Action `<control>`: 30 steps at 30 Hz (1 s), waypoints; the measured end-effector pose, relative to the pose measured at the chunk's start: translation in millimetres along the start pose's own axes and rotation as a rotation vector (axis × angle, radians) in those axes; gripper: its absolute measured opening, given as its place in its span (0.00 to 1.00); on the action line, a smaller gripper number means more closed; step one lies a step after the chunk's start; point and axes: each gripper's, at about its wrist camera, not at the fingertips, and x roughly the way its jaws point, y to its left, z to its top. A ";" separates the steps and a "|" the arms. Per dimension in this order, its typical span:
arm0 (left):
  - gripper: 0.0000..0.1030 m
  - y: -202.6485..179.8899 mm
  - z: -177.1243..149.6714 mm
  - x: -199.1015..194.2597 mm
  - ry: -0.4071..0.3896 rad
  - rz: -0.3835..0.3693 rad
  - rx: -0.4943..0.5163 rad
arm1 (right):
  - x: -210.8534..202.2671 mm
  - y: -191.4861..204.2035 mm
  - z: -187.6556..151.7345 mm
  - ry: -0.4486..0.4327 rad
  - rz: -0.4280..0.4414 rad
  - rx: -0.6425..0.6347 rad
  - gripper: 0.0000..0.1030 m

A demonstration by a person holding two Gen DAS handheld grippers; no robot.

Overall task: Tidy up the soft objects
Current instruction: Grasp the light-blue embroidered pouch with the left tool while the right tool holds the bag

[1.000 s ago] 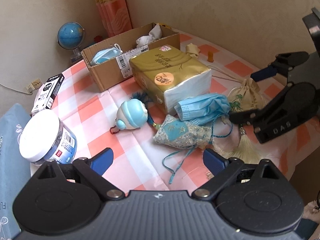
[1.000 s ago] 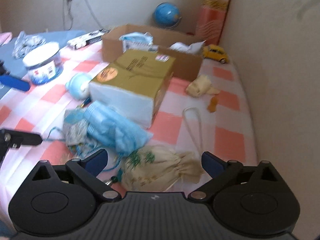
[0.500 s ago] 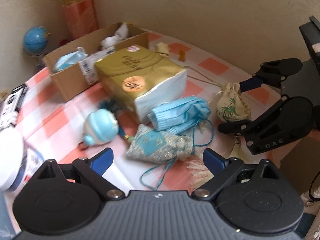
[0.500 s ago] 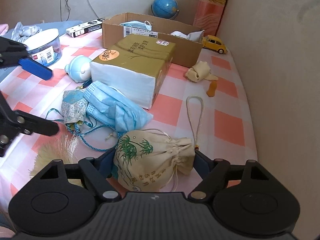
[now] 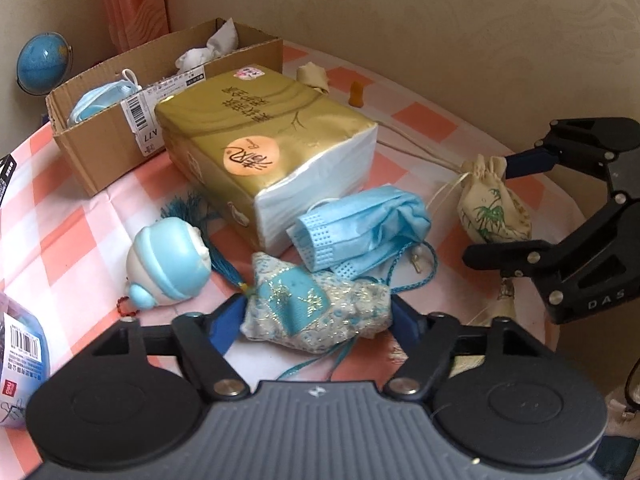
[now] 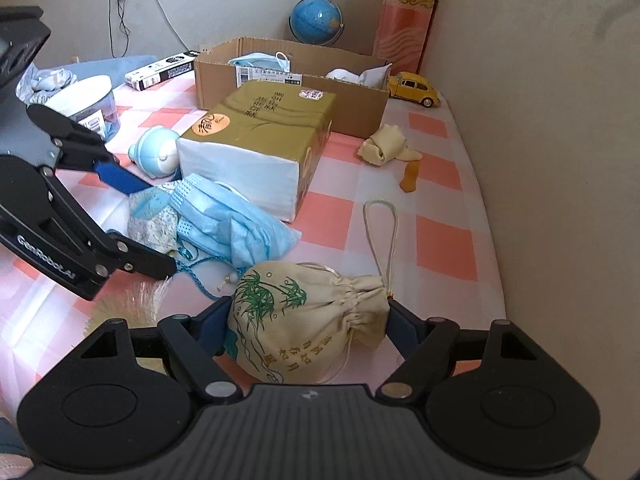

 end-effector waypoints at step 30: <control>0.54 -19.4 -11.9 -100.1 -0.144 0.079 0.026 | -66.7 -29.9 86.6 -0.019 -0.137 0.225 0.81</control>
